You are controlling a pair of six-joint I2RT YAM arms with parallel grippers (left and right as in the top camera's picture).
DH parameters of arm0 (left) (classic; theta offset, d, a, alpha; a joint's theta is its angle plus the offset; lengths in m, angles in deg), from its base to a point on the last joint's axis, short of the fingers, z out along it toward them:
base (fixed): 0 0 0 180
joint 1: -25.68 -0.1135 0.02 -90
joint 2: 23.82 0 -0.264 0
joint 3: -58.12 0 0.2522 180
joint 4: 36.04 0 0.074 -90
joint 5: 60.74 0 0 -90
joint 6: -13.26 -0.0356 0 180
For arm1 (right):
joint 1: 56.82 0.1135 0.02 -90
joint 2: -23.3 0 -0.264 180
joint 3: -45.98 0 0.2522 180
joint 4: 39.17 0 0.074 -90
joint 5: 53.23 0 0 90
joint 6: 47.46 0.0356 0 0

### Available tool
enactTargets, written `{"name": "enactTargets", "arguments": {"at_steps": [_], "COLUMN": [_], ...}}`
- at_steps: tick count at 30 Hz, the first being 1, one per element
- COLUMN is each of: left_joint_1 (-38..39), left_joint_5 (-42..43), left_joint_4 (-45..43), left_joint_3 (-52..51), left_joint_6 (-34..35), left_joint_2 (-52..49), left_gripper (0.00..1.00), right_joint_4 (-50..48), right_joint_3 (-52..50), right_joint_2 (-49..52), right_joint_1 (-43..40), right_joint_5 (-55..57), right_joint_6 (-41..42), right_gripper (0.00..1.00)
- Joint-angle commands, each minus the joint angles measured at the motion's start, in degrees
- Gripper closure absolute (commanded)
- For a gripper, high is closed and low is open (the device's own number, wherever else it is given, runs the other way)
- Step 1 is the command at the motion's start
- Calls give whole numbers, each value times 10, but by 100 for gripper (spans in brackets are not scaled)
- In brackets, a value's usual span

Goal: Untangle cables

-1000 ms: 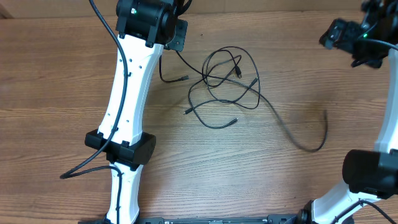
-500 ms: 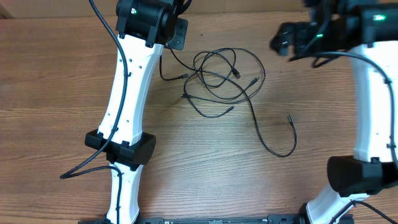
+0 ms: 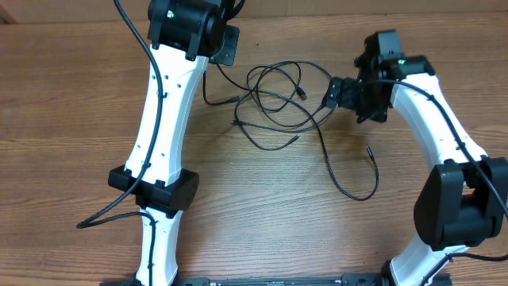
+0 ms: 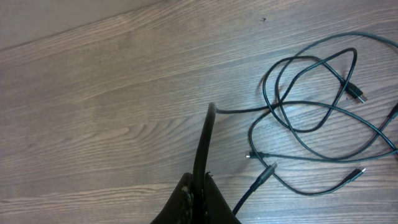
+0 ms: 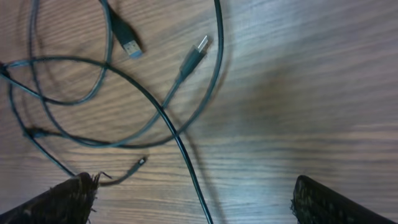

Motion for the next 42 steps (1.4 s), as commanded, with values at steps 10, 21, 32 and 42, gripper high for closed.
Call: {"name": "enactTargets", "arguments": {"at_steps": [10, 21, 32, 42], "left_joint_1": [-6, -6, -6, -6], "left_joint_5": [4, 4, 4, 4], "left_joint_4": [9, 9, 9, 9], "left_joint_3": [5, 5, 5, 5], "left_joint_6": [6, 6, 6, 6], "left_joint_2": [5, 5, 5, 5], "left_gripper": [95, 96, 96, 96], "right_joint_4": [-94, -175, -195, -168], "right_joint_3": [-84, -86, -86, -47], "right_joint_2": [11, 87, 101, 95], "right_joint_1": [2, 1, 1, -9], "right_joint_5": [-75, -137, -132, -168], "right_joint_6": [108, 125, 125, 112], "right_gripper": [0, 0, 96, 96]}}
